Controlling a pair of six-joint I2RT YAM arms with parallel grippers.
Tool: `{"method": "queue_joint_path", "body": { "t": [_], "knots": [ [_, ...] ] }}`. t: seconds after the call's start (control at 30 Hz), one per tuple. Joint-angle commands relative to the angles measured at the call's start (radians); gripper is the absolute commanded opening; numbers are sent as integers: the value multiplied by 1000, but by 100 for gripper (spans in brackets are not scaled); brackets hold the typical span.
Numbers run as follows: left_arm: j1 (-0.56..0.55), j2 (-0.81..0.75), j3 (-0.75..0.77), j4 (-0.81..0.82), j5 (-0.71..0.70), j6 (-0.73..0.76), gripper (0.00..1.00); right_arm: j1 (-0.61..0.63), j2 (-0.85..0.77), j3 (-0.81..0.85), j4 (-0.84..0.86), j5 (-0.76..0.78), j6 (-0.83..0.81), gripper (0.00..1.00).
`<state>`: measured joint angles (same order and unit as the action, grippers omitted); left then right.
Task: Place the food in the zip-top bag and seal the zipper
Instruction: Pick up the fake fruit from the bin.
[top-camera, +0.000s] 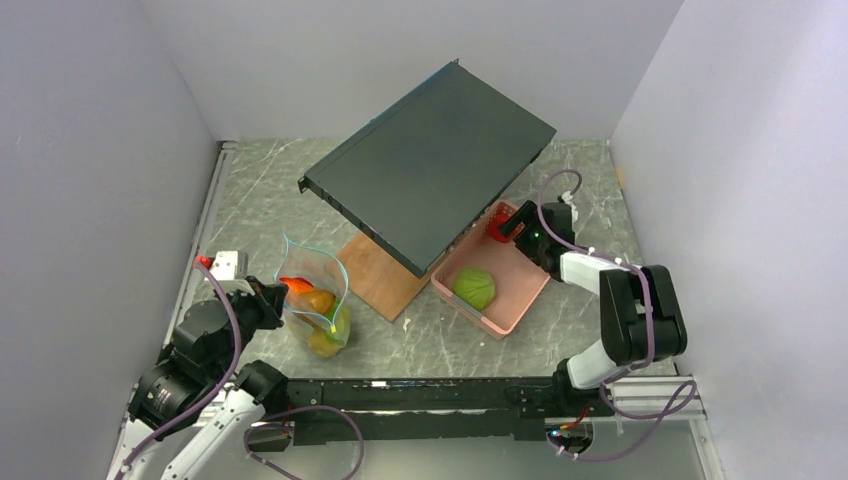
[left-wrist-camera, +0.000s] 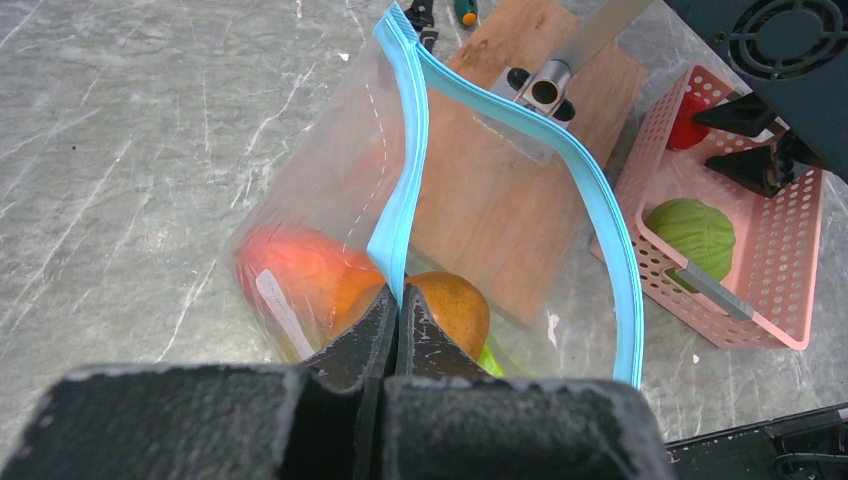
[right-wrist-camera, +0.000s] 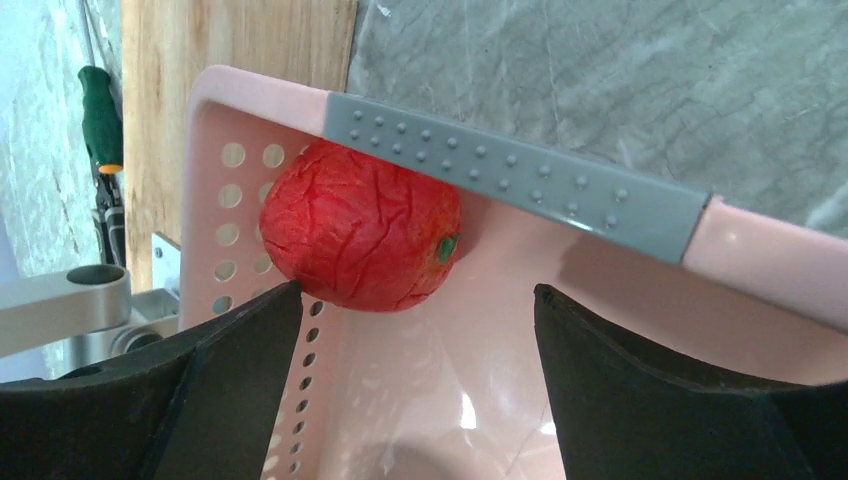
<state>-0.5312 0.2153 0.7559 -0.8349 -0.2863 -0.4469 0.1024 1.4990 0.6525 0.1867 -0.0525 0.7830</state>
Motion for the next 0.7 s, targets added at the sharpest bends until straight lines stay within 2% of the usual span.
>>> {"method": "queue_joint_path", "body": {
  "t": [0.0, 0.17, 0.37, 0.67],
  "knots": [
    [4, 9, 11, 31, 1, 8, 0, 6, 41, -9, 204, 25, 43, 87],
    [4, 13, 13, 33, 4, 10, 0, 19, 60, -74, 382, 37, 50, 87],
    [5, 13, 11, 34, 6, 11, 0, 21, 125, -60, 422, 36, 78, 86],
    [4, 12, 11, 35, 8, 11, 0, 22, 153, -97, 511, 19, 78, 64]
  ]
}}
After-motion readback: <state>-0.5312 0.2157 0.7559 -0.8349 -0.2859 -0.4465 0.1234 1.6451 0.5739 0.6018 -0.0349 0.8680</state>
